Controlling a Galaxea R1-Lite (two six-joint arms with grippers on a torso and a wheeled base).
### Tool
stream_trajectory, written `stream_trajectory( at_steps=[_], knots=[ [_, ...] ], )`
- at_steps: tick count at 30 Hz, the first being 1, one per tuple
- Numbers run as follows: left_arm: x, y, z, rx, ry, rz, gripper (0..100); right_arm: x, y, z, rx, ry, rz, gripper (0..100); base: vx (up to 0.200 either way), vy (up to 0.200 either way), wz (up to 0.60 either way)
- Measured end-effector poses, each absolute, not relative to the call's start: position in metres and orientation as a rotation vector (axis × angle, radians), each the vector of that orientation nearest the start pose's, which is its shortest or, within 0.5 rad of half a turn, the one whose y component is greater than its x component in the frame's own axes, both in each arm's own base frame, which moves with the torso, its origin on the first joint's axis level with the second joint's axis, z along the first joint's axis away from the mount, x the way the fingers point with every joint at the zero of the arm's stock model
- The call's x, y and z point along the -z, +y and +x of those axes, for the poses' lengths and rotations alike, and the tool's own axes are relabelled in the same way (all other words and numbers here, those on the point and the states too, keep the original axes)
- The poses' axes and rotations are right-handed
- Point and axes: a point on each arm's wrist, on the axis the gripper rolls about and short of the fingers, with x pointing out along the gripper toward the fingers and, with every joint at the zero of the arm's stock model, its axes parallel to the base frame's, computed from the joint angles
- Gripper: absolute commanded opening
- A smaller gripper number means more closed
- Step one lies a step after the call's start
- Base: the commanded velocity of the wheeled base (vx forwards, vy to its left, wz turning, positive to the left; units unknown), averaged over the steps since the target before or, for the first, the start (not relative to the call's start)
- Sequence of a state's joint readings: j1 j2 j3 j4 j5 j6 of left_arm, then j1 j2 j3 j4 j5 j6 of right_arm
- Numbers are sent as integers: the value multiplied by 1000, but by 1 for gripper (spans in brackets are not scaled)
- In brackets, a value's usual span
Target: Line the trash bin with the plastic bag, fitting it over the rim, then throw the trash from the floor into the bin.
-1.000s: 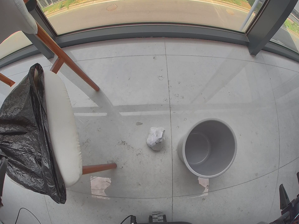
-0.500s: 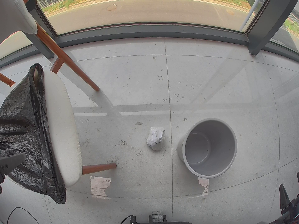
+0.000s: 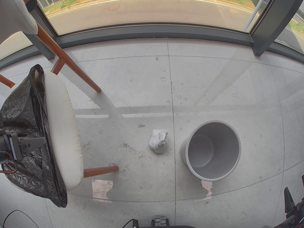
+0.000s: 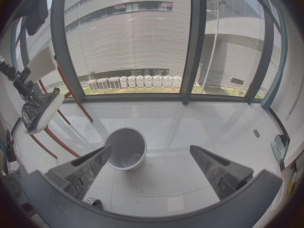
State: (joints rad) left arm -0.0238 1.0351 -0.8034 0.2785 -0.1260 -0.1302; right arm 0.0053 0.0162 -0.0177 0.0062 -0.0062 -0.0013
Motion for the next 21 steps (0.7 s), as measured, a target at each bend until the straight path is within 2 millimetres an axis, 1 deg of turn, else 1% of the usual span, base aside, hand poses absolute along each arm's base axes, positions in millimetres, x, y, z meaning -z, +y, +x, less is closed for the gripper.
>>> stream_trajectory(
  at_steps=[2, 13, 18, 21],
  knots=[
    [-239, -6, 134, 102, 524, -150, 100, -80, 0, -23, 1, 4, -1, 100, 0, 0, 0],
    [-229, -5, 173, 16, 526, -130, 100, -80, 0, -23, 1, 4, -1, 100, 0, 0, 0],
    [-225, -5, 187, 4, 534, -125, 100, -80, 0, -23, 0, 4, -1, 100, 0, 0, 0],
    [-223, -6, 192, 4, 538, -125, 100, -80, 0, -23, 0, 4, -1, 100, 0, 0, 0]
  ],
)
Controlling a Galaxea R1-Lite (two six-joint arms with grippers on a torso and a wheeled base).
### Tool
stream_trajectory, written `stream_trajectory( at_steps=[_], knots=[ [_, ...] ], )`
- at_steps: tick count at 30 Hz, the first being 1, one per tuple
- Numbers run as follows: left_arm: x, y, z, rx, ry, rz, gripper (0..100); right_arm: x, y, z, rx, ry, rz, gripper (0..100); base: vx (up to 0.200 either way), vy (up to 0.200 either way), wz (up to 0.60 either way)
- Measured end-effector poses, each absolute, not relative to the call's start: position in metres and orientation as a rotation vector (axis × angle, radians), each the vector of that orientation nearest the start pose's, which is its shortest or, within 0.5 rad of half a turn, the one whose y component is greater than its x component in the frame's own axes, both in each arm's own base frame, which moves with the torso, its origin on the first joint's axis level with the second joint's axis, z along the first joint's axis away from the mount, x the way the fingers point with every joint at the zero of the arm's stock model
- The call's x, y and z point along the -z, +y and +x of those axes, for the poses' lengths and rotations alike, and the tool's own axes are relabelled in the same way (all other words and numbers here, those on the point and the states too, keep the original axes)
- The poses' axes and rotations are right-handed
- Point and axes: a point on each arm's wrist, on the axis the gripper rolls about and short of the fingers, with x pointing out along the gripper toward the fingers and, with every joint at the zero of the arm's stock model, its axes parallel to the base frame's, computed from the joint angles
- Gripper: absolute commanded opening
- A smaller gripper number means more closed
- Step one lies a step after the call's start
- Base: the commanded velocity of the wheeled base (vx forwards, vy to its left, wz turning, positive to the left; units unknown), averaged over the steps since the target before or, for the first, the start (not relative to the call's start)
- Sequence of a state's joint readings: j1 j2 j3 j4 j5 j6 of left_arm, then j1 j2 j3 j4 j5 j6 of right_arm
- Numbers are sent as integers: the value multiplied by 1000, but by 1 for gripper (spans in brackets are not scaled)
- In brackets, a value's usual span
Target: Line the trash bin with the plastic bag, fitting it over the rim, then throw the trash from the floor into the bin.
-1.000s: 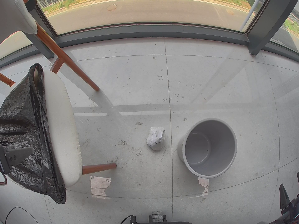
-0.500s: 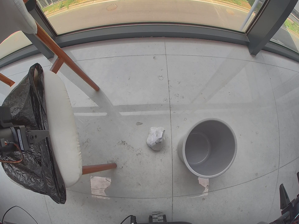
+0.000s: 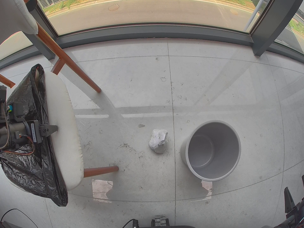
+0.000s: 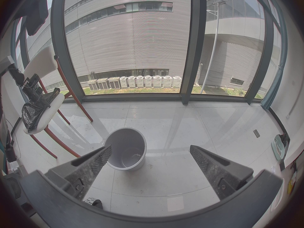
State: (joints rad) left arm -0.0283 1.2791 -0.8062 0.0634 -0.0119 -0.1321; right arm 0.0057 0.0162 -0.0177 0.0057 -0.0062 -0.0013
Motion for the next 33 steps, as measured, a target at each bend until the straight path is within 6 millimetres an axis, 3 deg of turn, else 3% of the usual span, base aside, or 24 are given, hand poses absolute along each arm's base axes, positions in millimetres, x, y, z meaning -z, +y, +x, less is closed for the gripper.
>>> stream_trajectory(
  at_steps=[2, 3, 13, 22, 25, 33],
  knots=[
    [-221, -6, 193, 3, 543, -125, 100, -80, 0, -23, 0, 4, -1, 100, 0, 0, 0],
    [-220, -6, 194, 3, 546, -124, 0, -80, 0, -23, 0, 4, -1, 100, 0, 0, 0],
    [-218, -6, 193, 4, 555, -129, 0, -80, 0, -23, 0, 5, -1, 100, 0, 0, 0],
    [-211, -6, 180, 14, 569, -155, 0, -80, 0, -23, 1, 5, 0, 100, 0, 0, 0],
    [-212, -7, 174, 34, 567, -217, 0, -80, 0, -23, 0, 5, 0, 100, 0, 0, 0],
    [-227, -9, 156, 282, 552, -533, 0, -80, 0, -23, 0, 5, 0, 100, 0, 0, 0]
  ],
)
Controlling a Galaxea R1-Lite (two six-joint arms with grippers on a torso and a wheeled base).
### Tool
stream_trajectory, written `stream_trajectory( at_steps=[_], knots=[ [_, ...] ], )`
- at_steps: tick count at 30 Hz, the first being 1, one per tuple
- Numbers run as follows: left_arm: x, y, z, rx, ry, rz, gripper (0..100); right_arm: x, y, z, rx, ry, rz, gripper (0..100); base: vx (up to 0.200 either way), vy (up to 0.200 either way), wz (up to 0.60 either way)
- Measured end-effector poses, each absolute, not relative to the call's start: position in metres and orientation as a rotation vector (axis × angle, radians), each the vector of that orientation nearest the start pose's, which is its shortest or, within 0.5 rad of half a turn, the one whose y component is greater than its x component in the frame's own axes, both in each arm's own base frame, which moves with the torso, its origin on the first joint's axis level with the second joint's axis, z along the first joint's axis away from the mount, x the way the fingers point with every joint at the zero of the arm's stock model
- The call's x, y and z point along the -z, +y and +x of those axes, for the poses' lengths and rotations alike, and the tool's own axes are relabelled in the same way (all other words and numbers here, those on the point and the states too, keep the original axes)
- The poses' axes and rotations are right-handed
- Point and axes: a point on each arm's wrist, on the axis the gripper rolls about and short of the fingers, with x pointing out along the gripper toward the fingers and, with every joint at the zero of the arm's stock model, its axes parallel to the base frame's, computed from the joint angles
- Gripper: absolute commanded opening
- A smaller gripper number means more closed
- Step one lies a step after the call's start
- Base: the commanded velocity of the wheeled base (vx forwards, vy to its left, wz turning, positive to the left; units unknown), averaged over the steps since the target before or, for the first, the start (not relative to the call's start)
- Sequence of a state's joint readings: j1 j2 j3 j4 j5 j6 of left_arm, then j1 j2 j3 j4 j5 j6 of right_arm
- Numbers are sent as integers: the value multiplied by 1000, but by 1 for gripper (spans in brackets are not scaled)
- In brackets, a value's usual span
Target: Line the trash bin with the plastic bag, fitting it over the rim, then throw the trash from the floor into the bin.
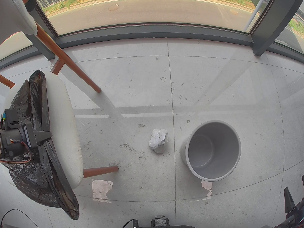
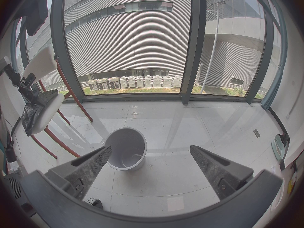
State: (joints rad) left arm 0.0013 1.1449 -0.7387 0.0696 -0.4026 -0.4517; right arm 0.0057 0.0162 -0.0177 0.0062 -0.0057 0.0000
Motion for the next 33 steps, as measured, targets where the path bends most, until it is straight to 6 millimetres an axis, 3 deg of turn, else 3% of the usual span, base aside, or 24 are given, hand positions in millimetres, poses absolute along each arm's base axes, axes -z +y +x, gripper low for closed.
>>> stream_trajectory(
  at_steps=[7, 15, 21, 25, 33],
  knots=[
    [-237, 6, 141, 453, 541, -726, 0, -80, 0, -23, 0, 5, 0, 100, 0, 0, 0],
    [-242, 13, 127, 658, 536, -800, 0, -80, 0, -23, 1, 4, 1, 100, 0, 0, 0],
    [-249, 8, 111, 936, 583, -841, 0, -80, 0, -23, 2, 5, 2, 100, 0, 0, 0],
    [-253, 3, 103, 1026, 619, -866, 0, -80, 0, -23, 2, 5, 2, 100, 0, 0, 0],
    [-263, -19, 88, 1253, 651, -771, 0, -80, 0, -23, 2, 5, 3, 100, 0, -200, 0]
  ],
)
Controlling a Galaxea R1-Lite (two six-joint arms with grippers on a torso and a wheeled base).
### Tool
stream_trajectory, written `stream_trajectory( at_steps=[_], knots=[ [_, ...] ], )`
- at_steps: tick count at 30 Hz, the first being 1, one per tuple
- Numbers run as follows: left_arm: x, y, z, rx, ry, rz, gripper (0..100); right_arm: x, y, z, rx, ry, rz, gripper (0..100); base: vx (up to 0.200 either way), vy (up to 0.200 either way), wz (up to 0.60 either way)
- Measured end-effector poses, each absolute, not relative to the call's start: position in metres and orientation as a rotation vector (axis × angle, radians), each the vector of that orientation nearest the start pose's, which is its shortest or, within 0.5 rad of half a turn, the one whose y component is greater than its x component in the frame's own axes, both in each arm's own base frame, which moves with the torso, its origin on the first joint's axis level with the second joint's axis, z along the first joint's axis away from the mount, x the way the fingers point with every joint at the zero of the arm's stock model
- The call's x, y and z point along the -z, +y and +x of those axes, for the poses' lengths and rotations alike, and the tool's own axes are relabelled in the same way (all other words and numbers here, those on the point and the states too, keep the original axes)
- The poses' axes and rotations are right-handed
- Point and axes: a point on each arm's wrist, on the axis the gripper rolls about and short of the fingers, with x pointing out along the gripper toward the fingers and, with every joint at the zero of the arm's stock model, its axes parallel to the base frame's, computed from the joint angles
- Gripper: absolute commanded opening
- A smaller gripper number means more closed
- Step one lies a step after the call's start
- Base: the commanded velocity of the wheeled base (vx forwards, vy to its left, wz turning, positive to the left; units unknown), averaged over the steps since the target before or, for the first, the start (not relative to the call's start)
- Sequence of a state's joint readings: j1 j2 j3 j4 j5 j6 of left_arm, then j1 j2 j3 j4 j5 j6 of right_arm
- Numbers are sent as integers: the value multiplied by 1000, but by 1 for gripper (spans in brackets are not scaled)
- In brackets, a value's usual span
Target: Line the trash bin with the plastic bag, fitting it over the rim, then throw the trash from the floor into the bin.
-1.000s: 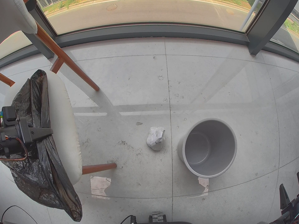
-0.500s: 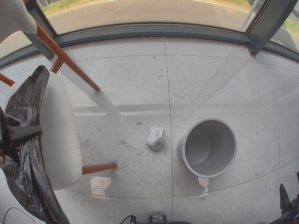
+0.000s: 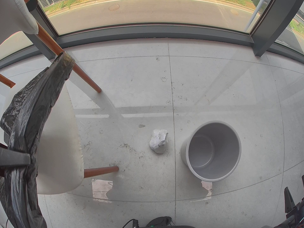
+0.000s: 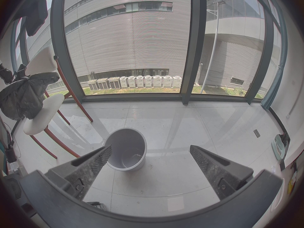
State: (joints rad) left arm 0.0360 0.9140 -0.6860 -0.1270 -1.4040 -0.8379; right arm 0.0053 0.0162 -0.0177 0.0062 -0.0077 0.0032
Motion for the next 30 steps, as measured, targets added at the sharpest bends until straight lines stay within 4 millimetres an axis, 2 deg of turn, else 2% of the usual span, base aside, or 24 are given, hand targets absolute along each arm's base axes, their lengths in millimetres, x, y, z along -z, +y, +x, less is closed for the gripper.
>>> stream_trajectory(
  at_steps=[7, 22, 30],
  knots=[
    [-269, -25, 88, 1338, 627, -718, 0, -80, 0, -23, 2, 4, 3, 100, 0, -200, 0],
    [-269, -36, 92, 1497, 686, -665, 0, -80, 0, -23, 2, 6, 3, 100, 0, -200, 0],
    [-273, -46, 111, 1573, 655, -608, 0, -80, 0, -23, 2, 5, 3, 100, 0, -200, 0]
  ],
)
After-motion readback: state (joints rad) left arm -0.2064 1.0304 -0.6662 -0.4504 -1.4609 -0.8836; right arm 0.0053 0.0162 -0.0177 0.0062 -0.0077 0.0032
